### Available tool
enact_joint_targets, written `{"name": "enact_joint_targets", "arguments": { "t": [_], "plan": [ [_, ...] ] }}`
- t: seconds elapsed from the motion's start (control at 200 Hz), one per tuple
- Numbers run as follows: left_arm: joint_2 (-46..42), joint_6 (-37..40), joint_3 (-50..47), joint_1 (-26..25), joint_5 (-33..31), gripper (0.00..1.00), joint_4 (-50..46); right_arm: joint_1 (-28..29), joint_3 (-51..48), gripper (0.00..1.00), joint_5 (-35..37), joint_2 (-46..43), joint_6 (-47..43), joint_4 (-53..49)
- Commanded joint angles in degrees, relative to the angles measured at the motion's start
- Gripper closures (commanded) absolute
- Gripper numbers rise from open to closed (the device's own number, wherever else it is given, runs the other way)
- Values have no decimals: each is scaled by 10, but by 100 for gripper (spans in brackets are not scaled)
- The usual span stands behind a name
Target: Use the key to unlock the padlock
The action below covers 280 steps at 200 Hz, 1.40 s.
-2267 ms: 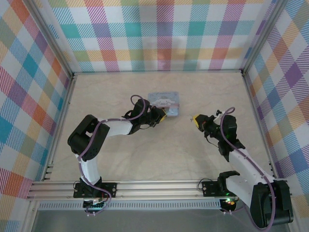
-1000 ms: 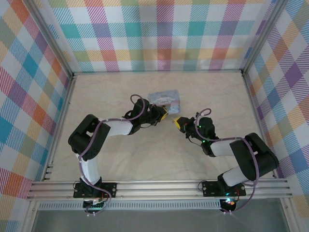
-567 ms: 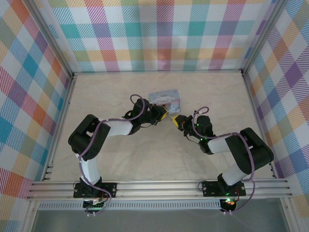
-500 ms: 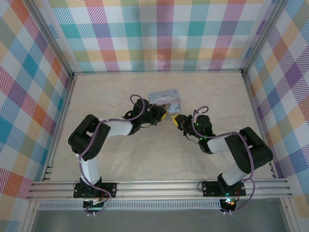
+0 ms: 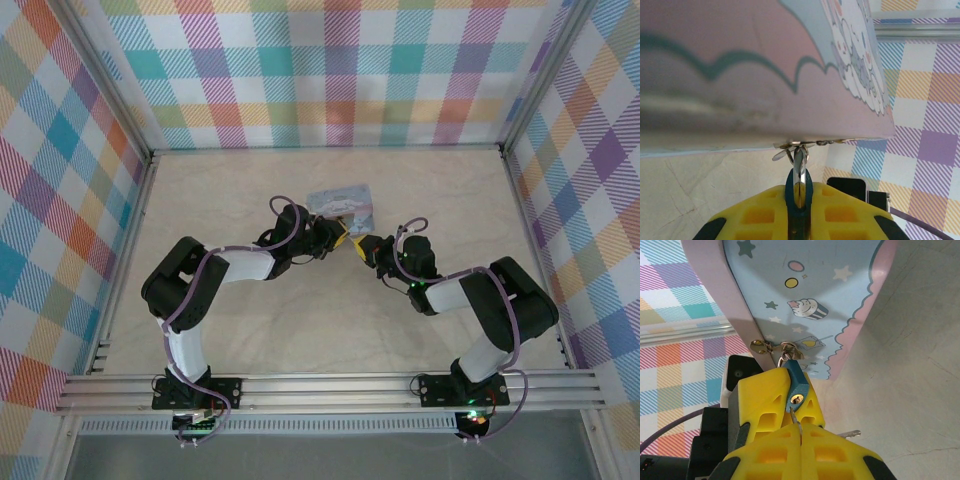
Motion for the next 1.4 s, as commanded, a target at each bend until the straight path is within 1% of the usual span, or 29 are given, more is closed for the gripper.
{"name": "enact_joint_targets", "arguments": {
  "t": [0.0, 0.525, 0.61, 0.86, 0.96, 1.395],
  "plan": [
    [4, -14, -2, -9, 11, 87, 37, 4, 11, 100, 5, 1, -12, 20],
    [1, -14, -5, -10, 9, 87, 39, 5, 27, 100, -2, 14, -22, 10],
    [-1, -14, -6, -10, 8, 87, 39, 5, 23, 100, 0, 6, -22, 8],
    [-2, -15, -7, -10, 4, 87, 40, 7, -1, 100, 10, -49, -48, -42],
    [-3, -14, -7, -10, 3, 87, 40, 9, -8, 100, 13, -59, -54, -52],
    [-1, -16, -5, -12, 4, 87, 41, 11, 2, 100, 12, -34, -62, -52]
  ]
}}
